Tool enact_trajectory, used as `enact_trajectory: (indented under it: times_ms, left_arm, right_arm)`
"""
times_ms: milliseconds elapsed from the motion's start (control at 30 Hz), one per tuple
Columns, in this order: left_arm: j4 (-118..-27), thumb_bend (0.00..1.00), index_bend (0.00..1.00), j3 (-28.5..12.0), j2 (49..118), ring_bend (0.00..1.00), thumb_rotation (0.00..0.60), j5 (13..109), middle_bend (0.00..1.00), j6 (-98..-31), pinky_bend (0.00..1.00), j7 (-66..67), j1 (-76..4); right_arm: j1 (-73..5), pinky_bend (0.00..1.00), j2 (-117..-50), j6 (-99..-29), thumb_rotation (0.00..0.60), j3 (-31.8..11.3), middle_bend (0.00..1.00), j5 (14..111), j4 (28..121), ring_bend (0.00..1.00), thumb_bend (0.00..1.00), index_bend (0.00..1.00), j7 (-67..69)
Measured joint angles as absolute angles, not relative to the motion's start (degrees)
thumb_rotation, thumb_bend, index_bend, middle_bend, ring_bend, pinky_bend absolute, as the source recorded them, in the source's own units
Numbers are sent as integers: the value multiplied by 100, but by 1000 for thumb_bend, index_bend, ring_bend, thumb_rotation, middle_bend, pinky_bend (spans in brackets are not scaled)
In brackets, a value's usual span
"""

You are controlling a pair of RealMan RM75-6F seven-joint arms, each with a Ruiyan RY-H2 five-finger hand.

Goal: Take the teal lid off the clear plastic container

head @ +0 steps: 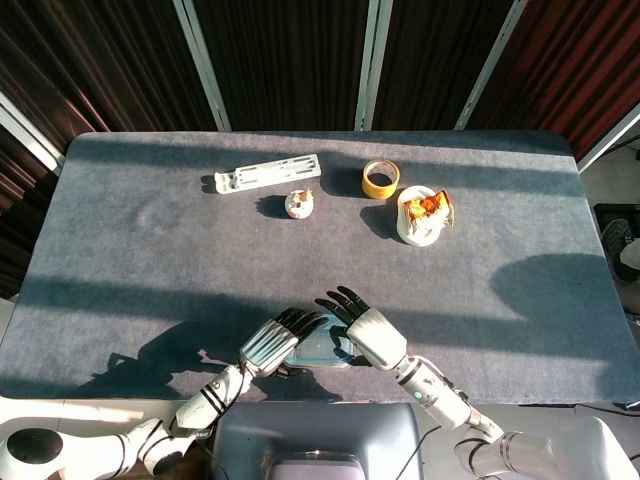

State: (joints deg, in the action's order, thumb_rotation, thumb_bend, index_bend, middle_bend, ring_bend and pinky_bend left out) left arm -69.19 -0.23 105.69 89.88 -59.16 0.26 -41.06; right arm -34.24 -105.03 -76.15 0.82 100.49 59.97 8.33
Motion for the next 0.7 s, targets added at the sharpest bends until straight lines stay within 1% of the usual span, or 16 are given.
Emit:
enact_trajectory:
  times_ms: [33, 100, 133, 367, 433, 700]
  left_arm:
    - [-6845, 274, 0, -13, 10594, 63, 600, 9046, 111, -5954, 156, -57, -4107]
    - [-6760, 274, 0, 2, 10622, 11, 600, 9130, 28, -6011, 123, -161, -4113]
    - [-6710, 274, 0, 6, 10638, 0, 600, 9179, 2, -6061, 100, -200, -4117]
    - [-6412, 274, 0, -9, 10744, 0, 600, 9424, 0, -6555, 12, -300, -4089]
    - [-6347, 274, 0, -25, 10757, 0, 600, 9459, 0, -6658, 7, -316, -4066]
    - [-6494, 275, 0, -75, 10621, 0, 600, 9419, 0, -6738, 2, -232, -4007]
  right_arm:
    - [-3418, 162, -10538, -7659, 600, 77, 238, 10058, 5950, 120, 449, 782, 850]
    - [-3410, 169, -10598, -7741, 600, 64, 243, 10077, 5870, 125, 449, 784, 887]
    - [-3408, 174, -10617, -7772, 600, 58, 245, 10083, 5843, 127, 449, 786, 895]
    - [-3414, 203, -10703, -8057, 600, -31, 263, 10141, 5747, 145, 449, 803, 905]
    - [-3423, 207, -10709, -8121, 600, -56, 264, 10160, 5741, 146, 450, 804, 876]
    - [-3451, 209, -10642, -8246, 600, -126, 267, 10171, 5827, 150, 450, 810, 800]
